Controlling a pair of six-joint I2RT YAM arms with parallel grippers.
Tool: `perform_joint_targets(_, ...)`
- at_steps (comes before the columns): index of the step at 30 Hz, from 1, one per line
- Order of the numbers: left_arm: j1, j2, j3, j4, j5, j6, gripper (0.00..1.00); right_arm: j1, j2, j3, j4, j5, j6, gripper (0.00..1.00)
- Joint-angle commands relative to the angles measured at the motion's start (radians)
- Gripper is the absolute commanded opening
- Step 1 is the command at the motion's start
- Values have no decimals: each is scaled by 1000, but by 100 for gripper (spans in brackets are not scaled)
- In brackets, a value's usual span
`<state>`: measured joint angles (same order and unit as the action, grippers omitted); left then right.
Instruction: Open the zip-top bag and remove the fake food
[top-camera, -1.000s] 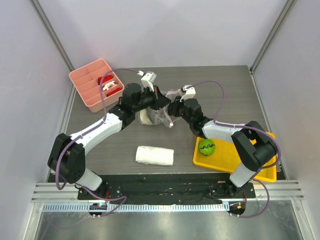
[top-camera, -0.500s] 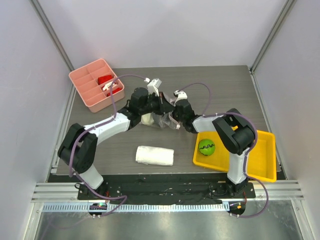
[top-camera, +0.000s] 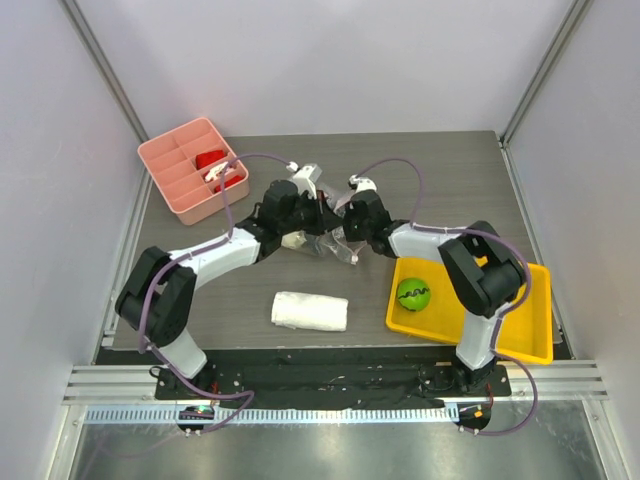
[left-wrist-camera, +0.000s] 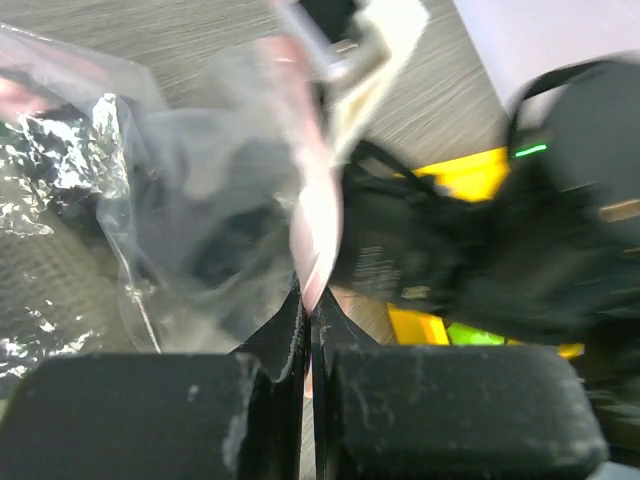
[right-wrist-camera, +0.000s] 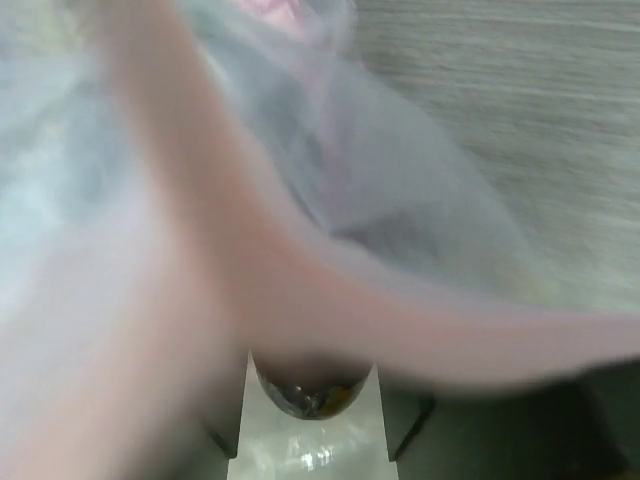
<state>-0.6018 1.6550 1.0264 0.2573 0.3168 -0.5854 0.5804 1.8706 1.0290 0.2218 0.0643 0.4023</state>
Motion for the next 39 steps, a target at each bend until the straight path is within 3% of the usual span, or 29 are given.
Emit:
perform_joint_targets(1, 22, -84, 2, -56, -24, 94, 0, -17, -185, 98, -289, -29, -16, 3)
perform_joint_targets(9, 25, -138, -11, -99, -4, 133, 0, -50, -315, 88, -424, -320, 33, 1)
perform_joint_targets(14, 25, -149, -3, -89, 22, 119, 0, -59, -358, 140, -518, -356, 70, 1)
perform_joint_targets(18, 27, -169, 7, -125, -51, 114, 0, -60, -439, 143, -611, -374, 92, 1)
perform_joint_targets(22, 33, -172, 44, -151, -96, 113, 0, -60, -540, 93, -826, -273, 33, 2)
perform_joint_targets(27, 45, -149, 84, -165, -157, 98, 0, -60, -803, -36, -926, -169, 92, 1)
perform_joint_targets(31, 51, -149, 87, -159, -159, 98, 0, -60, -1026, -137, -1073, 111, 252, 2)
perform_joint_targets(33, 51, -153, 83, -156, -142, 104, 0, -63, -1197, -179, -1122, 286, 435, 2)
perform_joint_targets(35, 51, -169, 69, -135, -131, 101, 0, -68, -1292, -263, -1141, 342, 568, 2)
perform_joint_targets(39, 51, -184, 64, -139, -114, 99, 0, -70, -1366, -323, -1232, 468, 729, 19)
